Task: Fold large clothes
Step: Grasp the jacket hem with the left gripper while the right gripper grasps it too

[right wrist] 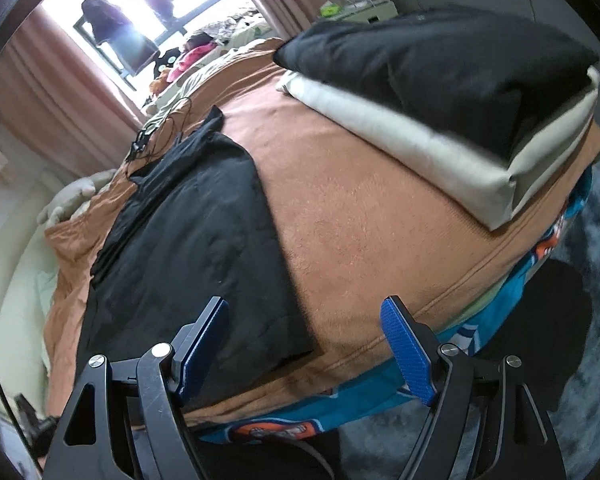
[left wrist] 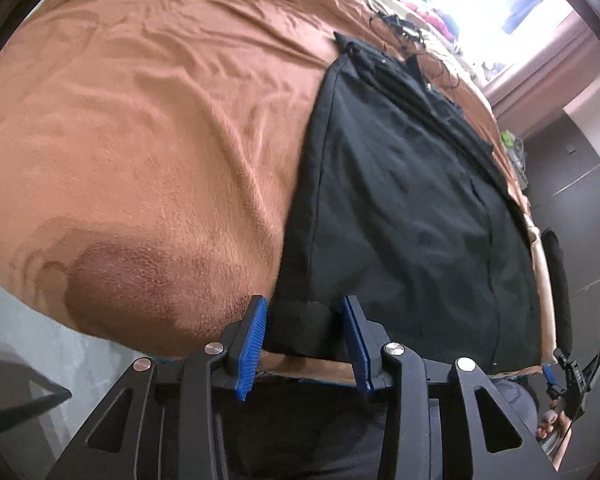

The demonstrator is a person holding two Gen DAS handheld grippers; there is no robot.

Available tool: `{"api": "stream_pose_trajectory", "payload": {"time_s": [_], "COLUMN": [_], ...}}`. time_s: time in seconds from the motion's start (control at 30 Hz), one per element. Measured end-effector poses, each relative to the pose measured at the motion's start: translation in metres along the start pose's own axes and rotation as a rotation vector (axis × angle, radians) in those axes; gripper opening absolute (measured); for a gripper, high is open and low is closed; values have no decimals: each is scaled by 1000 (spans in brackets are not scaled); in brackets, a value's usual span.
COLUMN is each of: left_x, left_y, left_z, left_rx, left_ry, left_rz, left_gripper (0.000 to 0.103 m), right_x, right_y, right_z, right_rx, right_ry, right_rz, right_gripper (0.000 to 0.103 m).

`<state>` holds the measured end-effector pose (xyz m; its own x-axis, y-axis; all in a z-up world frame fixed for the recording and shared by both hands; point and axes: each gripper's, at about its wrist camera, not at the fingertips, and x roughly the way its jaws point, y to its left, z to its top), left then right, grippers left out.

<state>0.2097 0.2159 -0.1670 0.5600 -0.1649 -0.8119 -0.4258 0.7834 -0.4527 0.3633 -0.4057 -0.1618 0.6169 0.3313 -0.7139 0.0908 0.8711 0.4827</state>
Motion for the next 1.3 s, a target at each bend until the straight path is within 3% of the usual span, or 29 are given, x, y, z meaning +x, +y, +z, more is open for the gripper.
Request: {"api": "stream_pose_trajectory", "payload": {"time_s": [0.3, 0.47, 0.67, 0.73, 0.83, 1.07, 1.13, 1.23, 1.27, 1.3], "left_x": [11, -1, -14, -10, 3, 14, 17, 26, 27, 28], "left_y": [13, 23, 12, 9, 11, 20, 18, 14, 14, 15], "left_z": [11, 6, 2, 3, 3, -1, 4, 9, 8, 9], "left_rx": [-54, -129, -136, -130, -153, -224, -231, -245, -250, -258], "left_ry": [15, 20, -6, -3, 20, 8, -6, -10, -9, -8], "left_rz": [-66, -220, -401, -382, -299, -322, -320, -296, -296, -292], "left_gripper": [40, 40, 40, 40, 40, 40, 40, 25, 18, 17], "right_x": [31, 40, 36, 37, 40, 48, 55, 65, 68, 70], "right_y": [2, -2, -9, -10, -5, 12, 15, 17, 18, 18], "right_z": [7, 6, -3, -8, -15, -9, -4, -1, 0, 1], "right_rx": [77, 105, 147, 168, 160, 150, 160, 203, 217, 223], "right_ry": [33, 48, 94, 103, 107, 62, 60, 62, 60, 61], "right_rz": [97, 137, 298, 355, 371, 365, 357, 345, 336, 328], "right_gripper": [78, 78, 78, 78, 78, 77, 69, 57, 44, 25]}}
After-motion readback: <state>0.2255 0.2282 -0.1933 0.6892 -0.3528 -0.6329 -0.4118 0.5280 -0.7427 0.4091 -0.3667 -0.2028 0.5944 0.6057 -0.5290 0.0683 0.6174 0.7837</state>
